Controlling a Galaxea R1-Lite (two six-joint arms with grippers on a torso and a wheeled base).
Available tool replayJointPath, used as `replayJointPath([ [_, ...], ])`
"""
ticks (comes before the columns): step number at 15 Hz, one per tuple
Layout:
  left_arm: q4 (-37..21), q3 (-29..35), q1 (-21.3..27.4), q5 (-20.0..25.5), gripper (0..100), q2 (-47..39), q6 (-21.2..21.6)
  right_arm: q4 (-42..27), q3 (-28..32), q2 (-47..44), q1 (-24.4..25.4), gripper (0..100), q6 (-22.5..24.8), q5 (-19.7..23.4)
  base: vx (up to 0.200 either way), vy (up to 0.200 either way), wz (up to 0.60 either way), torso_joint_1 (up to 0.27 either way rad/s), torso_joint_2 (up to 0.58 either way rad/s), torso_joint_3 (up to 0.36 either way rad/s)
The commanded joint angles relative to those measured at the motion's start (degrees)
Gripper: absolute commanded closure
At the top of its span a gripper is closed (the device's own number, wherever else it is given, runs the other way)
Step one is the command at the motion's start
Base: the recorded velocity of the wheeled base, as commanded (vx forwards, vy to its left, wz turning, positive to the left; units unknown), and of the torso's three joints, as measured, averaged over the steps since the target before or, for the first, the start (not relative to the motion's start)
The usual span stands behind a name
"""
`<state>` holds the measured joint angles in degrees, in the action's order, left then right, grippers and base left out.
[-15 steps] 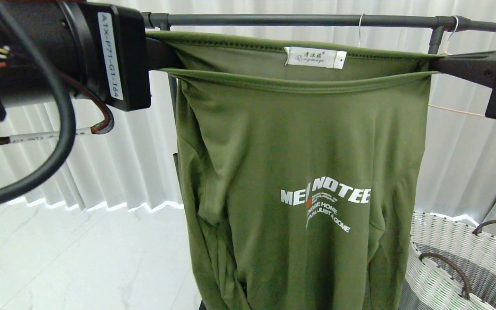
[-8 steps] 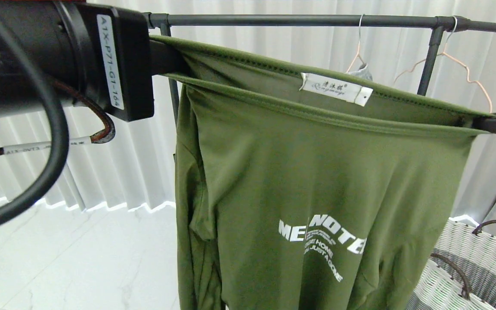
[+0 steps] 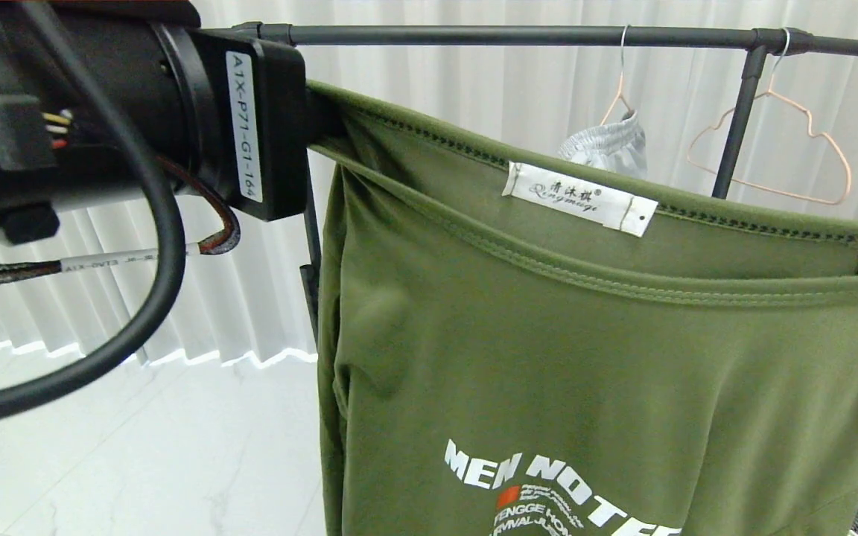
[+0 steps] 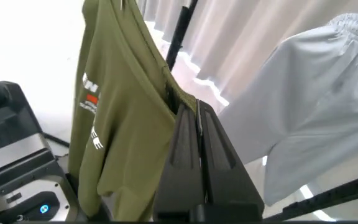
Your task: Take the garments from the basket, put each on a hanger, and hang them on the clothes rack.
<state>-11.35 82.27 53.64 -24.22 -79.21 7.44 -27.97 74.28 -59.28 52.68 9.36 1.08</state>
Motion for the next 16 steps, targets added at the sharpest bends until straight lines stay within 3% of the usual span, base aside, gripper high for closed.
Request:
replayJointPath([
  [1,0.0,0.0,0.0,0.0,100,-0.2,0.1,0.0,-0.2,-0.1,0.2,100,0.0,-0.3,0.000,0.000,0.00,0.000,0.00,0.000],
  [3,-1.7,0.2,0.0,-0.2,100,0.6,-0.1,-0.2,-0.6,-0.8,-1.7,100,0.0,-5.1,0.000,0.000,0.00,0.000,0.00,0.000],
  [6,-12.0,0.8,0.5,-0.2,100,3.9,-1.8,2.9,0.0,-4.6,-2.3,100,0.0,-14.1,0.000,0.000,0.00,0.000,0.00,0.000],
  [9,-18.2,1.4,5.2,-0.1,100,6.4,-6.8,12.5,-0.2,-8.7,-2.9,100,0.0,-14.7,0.000,0.000,0.00,0.000,0.00,0.000],
  [10,-18.3,1.4,8.9,-0.1,100,7.2,-9.5,18.7,0.0,-11.6,-3.0,100,0.0,-14.6,0.000,0.000,0.00,0.000,0.00,0.000],
  [12,-18.2,1.4,14.1,0.2,100,8.4,-11.0,26.1,0.9,-15.3,-2.9,100,0.1,-14.4,0.000,0.000,0.00,0.000,0.00,0.000],
  [16,-18.1,1.4,19.2,0.4,100,9.8,-11.3,27.9,3.9,-18.4,-2.8,100,0.1,-14.3,0.000,0.000,0.00,0.000,0.00,0.000],
])
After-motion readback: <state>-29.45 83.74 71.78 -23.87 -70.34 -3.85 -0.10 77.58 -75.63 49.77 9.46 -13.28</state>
